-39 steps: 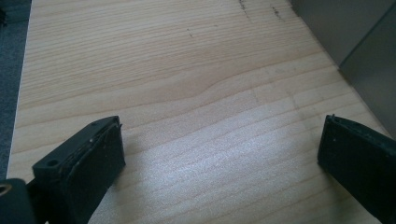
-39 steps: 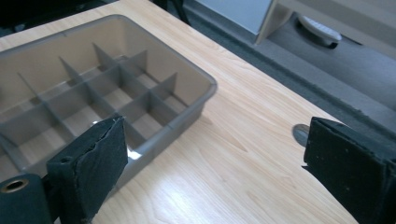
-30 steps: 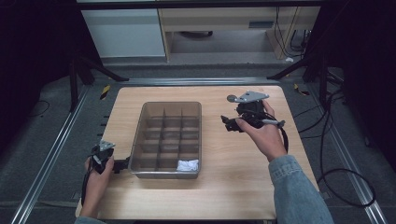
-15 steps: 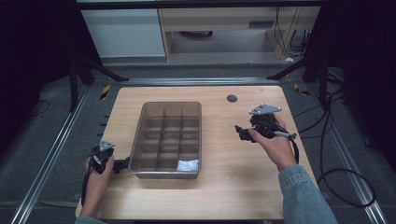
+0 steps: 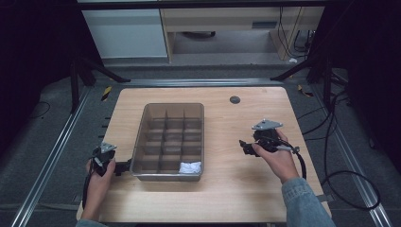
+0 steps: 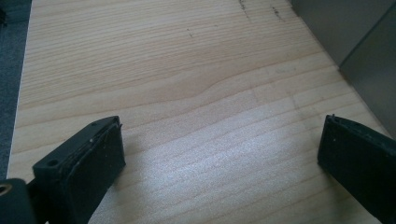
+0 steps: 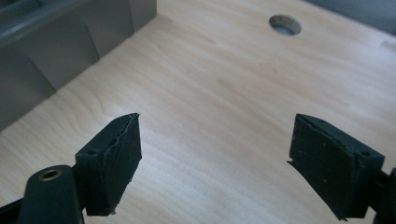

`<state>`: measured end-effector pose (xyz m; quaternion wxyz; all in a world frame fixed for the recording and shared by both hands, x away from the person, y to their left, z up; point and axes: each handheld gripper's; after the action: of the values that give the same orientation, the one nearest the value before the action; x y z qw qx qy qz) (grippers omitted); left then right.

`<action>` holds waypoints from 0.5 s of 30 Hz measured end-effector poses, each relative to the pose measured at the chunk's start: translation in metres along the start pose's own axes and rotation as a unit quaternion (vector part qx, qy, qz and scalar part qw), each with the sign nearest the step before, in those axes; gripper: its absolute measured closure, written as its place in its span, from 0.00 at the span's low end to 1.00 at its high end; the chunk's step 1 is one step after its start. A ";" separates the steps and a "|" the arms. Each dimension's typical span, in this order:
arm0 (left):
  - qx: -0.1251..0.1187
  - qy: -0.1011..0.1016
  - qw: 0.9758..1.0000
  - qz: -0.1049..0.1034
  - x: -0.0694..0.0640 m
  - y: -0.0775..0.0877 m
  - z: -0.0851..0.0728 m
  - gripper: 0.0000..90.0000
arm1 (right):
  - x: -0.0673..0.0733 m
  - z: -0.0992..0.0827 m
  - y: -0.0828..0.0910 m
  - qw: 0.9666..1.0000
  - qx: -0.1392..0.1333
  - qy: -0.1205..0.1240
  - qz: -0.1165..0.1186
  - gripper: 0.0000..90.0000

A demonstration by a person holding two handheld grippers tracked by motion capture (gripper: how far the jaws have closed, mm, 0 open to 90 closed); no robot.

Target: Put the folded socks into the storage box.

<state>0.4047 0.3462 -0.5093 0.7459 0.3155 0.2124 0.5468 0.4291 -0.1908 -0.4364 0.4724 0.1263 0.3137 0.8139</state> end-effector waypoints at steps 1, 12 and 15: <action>0.000 0.000 1.000 0.000 0.000 0.000 0.000 0.00 | 0.001 -0.004 -0.002 1.000 0.004 -0.002 0.004 0.19; 0.000 0.000 1.000 0.000 0.000 0.000 0.000 0.00 | -0.001 -0.040 -0.020 0.999 0.013 -0.040 0.011 0.16; 0.000 0.000 1.000 0.000 0.000 0.000 0.000 0.00 | -0.011 -0.046 -0.021 0.998 0.009 -0.063 -0.006 0.14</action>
<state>0.4047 0.3462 -0.5093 0.7460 0.3154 0.2123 0.5467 0.4265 -0.2107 -0.4838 0.4946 0.1796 0.2916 0.7988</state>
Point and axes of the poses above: each handheld gripper's, and its own axes: y roughly backward along the jaws, z roughly out of its top, x roughly to its left
